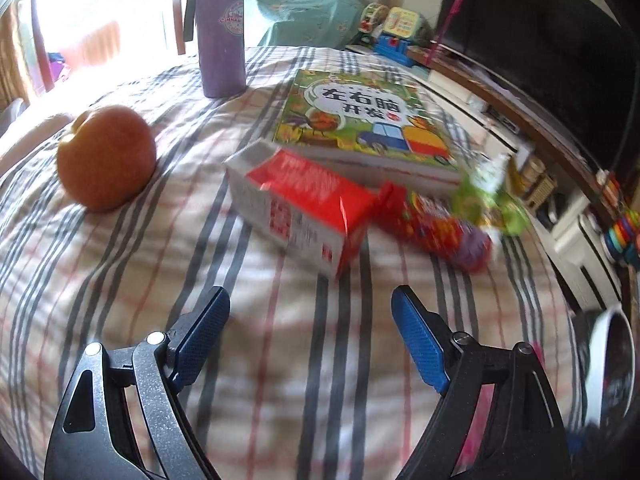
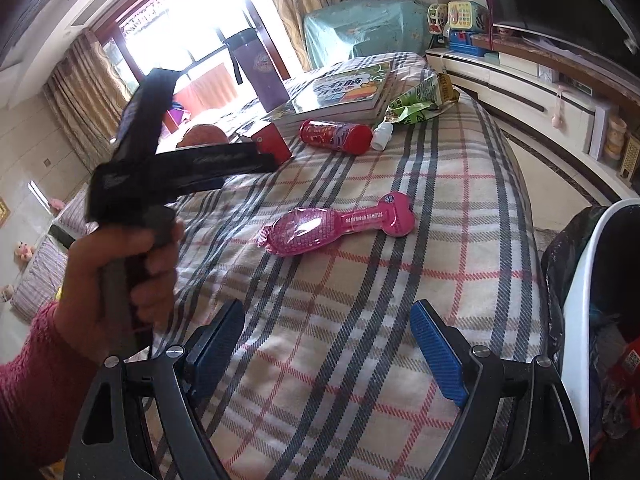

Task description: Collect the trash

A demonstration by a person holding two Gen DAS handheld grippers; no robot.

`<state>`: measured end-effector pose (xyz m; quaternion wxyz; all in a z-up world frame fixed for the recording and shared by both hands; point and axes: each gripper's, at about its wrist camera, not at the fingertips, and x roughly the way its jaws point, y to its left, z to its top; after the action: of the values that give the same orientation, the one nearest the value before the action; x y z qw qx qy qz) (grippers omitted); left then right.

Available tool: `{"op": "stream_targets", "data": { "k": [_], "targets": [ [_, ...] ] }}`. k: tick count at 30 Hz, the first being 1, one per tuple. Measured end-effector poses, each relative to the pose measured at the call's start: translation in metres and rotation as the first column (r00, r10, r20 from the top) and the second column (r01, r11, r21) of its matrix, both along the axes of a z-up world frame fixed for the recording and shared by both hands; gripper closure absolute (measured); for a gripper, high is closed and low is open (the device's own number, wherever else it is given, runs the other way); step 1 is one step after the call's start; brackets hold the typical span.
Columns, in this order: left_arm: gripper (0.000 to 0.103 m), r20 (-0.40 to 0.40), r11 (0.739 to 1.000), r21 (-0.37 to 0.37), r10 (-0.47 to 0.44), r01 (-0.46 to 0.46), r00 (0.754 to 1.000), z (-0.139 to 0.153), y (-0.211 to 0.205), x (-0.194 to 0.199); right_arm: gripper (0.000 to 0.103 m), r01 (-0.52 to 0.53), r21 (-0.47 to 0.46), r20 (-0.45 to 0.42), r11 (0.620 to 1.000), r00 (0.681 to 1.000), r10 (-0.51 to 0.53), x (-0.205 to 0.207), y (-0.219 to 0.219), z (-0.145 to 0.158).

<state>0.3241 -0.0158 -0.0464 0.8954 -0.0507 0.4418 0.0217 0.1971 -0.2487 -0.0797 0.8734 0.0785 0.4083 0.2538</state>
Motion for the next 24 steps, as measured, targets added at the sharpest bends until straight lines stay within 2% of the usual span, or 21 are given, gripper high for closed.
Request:
{"op": "stream_targets", "data": {
  "k": [5, 8, 9, 10, 12, 14, 15, 24],
  "targets": [
    [0.018, -0.050, 0.997, 0.047, 0.065, -0.063, 0.997, -0.010, -0.005, 0.028, 0.016, -0.014, 0.009, -0.014, 1.000, 1.000, 0.014, 0.011, 0.004, -0.003],
    [0.019, -0.031, 0.997, 0.062, 0.056, -0.054, 0.998, -0.011, -0.004, 0.030, 0.016, -0.023, 0.005, -0.016, 1.000, 1.000, 0.023, 0.015, 0.008, -0.003],
    [0.032, -0.009, 0.997, 0.065, 0.043, -0.042, 0.999, -0.010, -0.002, 0.027, 0.015, -0.024, 0.006, -0.016, 1.000, 1.000, 0.024, 0.016, 0.009, -0.003],
    [0.055, -0.001, 0.998, 0.062, 0.027, -0.027, 1.000, -0.011, 0.000, 0.025, 0.015, -0.023, 0.008, -0.018, 1.000, 1.000, 0.024, 0.017, 0.009, -0.003],
    [0.065, 0.000, 0.998, 0.060, -0.005, 0.005, 1.000, -0.012, 0.006, 0.020, 0.016, -0.013, 0.017, -0.023, 1.000, 1.000, 0.014, 0.020, 0.009, -0.003],
    [0.069, 0.014, 0.998, 0.059, -0.023, 0.023, 1.000, -0.010, 0.013, 0.010, 0.016, -0.002, 0.029, -0.031, 1.000, 1.000, 0.003, 0.025, 0.009, -0.004],
    [0.079, 0.022, 0.999, 0.039, -0.036, 0.035, 0.999, -0.008, 0.019, 0.002, 0.017, 0.009, 0.035, -0.036, 0.999, 0.999, -0.007, 0.028, 0.009, -0.004],
    [0.081, 0.035, 0.986, -0.084, -0.143, 0.146, 0.989, -0.003, 0.042, -0.088, 0.017, 0.082, 0.057, -0.048, 0.995, 0.996, -0.079, 0.056, 0.019, -0.003]
  ]
}}
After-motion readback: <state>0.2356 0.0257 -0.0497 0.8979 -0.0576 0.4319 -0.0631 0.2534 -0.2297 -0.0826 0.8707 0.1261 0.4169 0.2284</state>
